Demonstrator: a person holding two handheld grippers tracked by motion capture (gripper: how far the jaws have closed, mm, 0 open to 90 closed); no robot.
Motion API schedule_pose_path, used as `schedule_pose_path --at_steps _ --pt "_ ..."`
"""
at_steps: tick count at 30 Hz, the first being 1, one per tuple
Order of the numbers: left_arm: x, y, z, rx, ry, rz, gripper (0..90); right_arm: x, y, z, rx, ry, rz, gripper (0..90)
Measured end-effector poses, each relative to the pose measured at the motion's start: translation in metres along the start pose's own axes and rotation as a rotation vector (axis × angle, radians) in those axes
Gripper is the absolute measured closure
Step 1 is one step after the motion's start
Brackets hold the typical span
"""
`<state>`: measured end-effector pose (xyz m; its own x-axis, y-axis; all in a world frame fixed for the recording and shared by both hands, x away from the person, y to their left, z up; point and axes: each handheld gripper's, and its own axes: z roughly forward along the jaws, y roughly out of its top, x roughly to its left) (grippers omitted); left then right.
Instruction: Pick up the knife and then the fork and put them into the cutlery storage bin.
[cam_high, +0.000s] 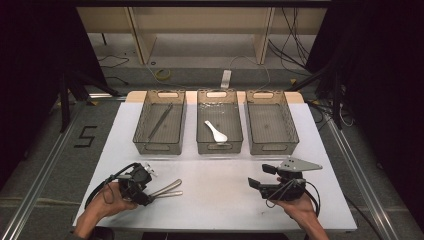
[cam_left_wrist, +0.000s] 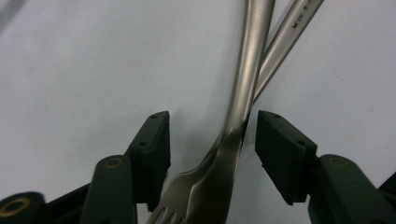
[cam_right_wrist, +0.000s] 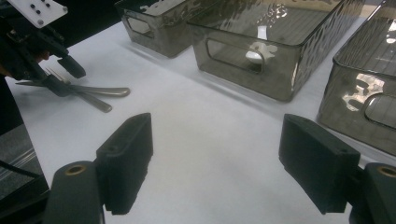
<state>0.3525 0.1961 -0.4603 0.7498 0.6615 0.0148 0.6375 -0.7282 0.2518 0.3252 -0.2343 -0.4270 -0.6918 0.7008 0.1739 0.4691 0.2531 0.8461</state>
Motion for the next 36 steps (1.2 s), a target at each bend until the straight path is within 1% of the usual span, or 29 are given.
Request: schedule_pose_path --at_steps 1,6,11,13,14,15,17,20,22,25,26,34,36 --pt "-0.0007 0.0005 0.0007 -0.001 -0.001 0.009 47.2 -0.0001 -0.0001 0.0001 0.000 0.000 0.000 26.9" --pt "-0.0020 0.0016 0.0035 0.008 -0.009 0.023 53.7 -0.0003 -0.0004 0.0009 0.002 -0.001 0.000 27.1" --pt "-0.0004 0.0009 0.0033 -0.003 -0.038 0.025 60.3 -0.0002 -0.0004 0.0011 0.004 -0.001 0.002 27.2" --pt "-0.0001 0.0007 0.0033 -0.007 -0.045 0.033 62.8 -0.0002 -0.0003 0.0014 0.004 -0.001 0.001 27.2" --pt "0.0000 0.0007 0.0030 -0.004 -0.048 0.044 64.2 -0.0002 -0.0003 0.0015 0.005 0.000 0.000 27.2" --pt "-0.0007 0.0006 0.0031 -0.008 -0.054 0.044 66.3 -0.0002 -0.0004 0.0015 0.005 0.000 -0.002 27.3" --pt "-0.0011 0.0005 0.0025 -0.006 -0.058 0.069 71.1 -0.0003 -0.0003 0.0016 0.005 0.000 0.000 27.3" --pt "-0.0015 0.0002 0.0027 -0.015 -0.060 0.087 72.6 -0.0004 -0.0004 0.0016 0.006 0.000 0.000 27.4" --pt "-0.0011 0.0000 0.0021 -0.011 -0.063 0.113 74.5 -0.0004 -0.0004 0.0015 0.006 -0.001 0.000 27.5" --pt "-0.0026 0.0000 0.0020 -0.014 -0.070 0.134 77.6 -0.0003 -0.0004 0.0014 0.008 -0.001 0.002 27.6" --pt "-0.0031 0.0000 0.0021 -0.017 -0.079 0.135 78.5 -0.0003 -0.0004 0.0015 0.008 -0.001 0.002 27.6" --pt "-0.0017 -0.0003 0.0007 -0.024 -0.082 0.137 79.4 -0.0004 -0.0003 0.0012 0.011 -0.001 0.004 27.6" --pt "-0.0003 -0.0005 -0.0006 -0.030 -0.091 0.128 79.4 -0.0006 -0.0003 0.0012 0.010 -0.001 0.002 27.6"
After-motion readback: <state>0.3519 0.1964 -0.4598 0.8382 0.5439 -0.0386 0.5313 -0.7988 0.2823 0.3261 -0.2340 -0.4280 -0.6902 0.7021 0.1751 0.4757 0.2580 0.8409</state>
